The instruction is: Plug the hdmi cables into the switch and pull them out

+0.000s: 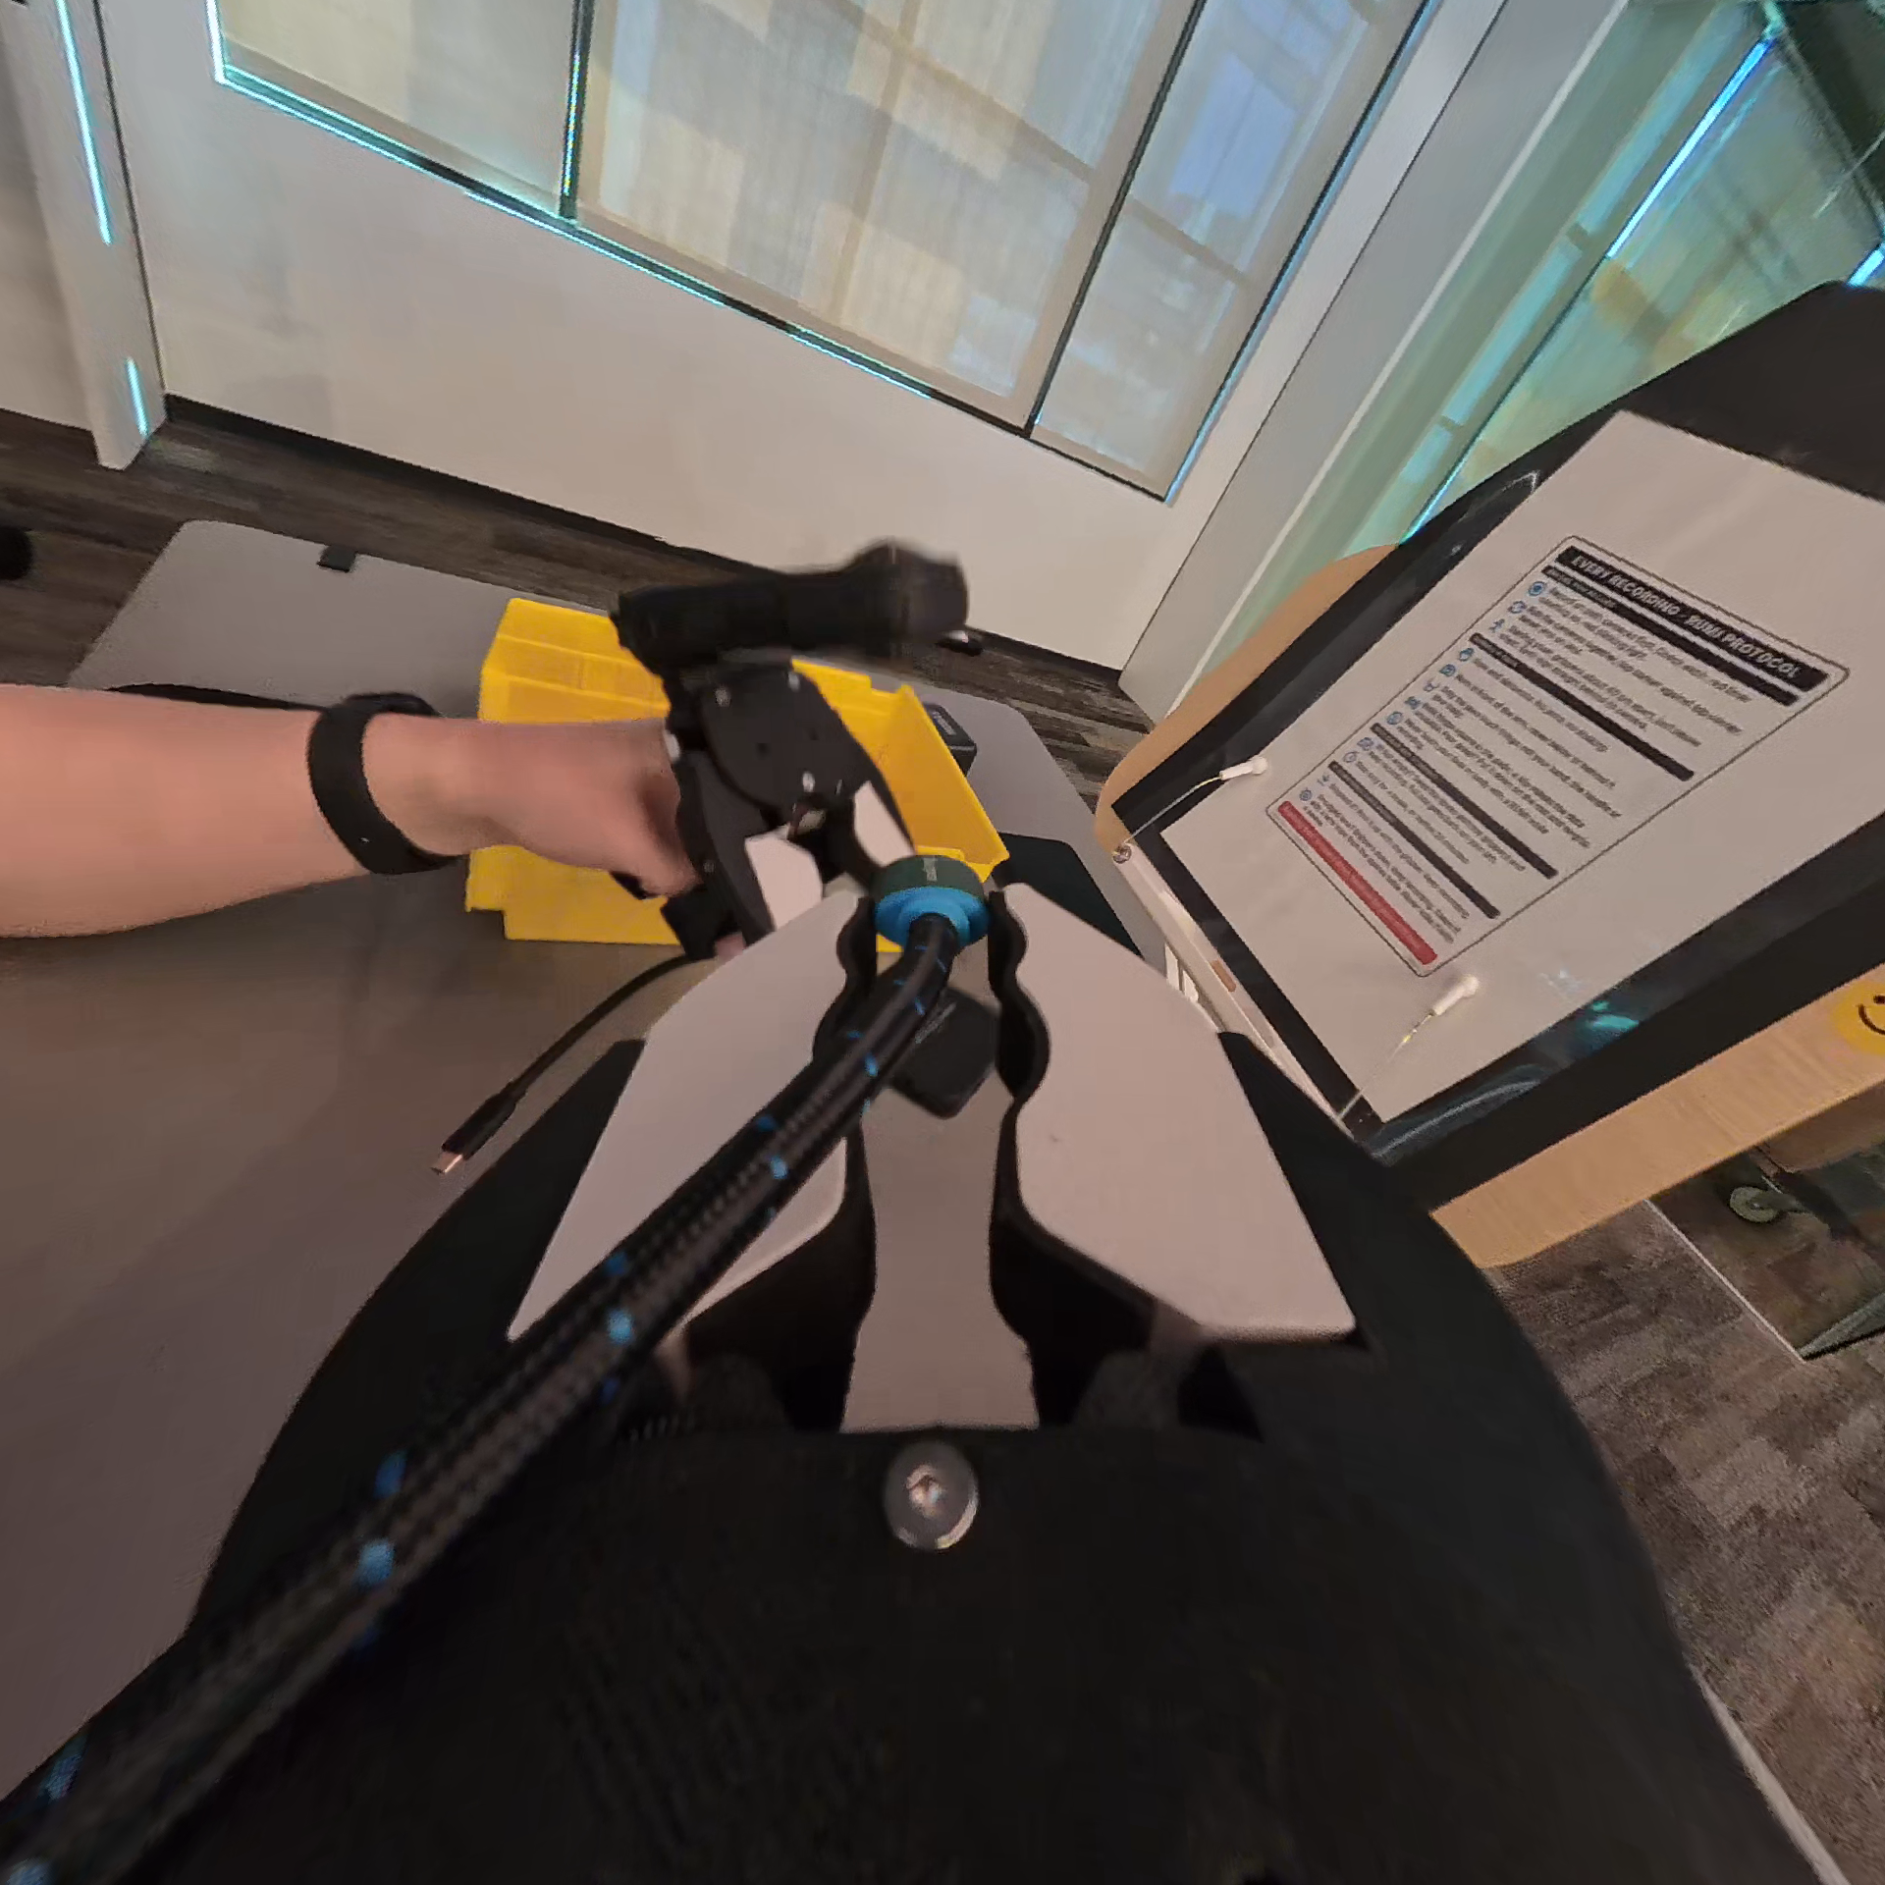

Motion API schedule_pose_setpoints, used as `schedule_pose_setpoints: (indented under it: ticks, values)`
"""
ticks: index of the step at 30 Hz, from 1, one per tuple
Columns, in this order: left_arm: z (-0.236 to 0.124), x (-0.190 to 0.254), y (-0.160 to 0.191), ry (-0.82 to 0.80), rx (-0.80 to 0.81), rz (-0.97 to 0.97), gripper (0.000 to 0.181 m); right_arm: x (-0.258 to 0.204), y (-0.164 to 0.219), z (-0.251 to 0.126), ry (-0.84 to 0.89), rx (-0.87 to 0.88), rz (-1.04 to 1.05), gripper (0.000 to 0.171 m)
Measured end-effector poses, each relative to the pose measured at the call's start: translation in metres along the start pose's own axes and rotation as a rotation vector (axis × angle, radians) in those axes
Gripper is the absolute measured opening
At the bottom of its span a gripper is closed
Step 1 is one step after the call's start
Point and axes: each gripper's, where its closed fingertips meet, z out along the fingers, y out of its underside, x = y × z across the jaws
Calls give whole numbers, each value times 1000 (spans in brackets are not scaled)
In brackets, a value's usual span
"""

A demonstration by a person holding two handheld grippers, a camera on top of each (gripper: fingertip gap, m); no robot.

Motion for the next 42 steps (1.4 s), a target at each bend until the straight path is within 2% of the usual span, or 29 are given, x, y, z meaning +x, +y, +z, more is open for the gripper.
schedule_pose_setpoints:
  ticks: [5,13,22,42]
  values:
    - [-45,2,-51,2,171,-27,67,-6,6,27,62,40,-23,21]
    - [-82,11,-58,83,276,-124,67,-6,6,43,254,121,-63,21]
    - [-74,28,-63,157,302,-149,67,-7,14,49,341,123,-35,21]
    - [-73,32,-66,116,308,-128,67,-5,19,50,375,83,-59,21]
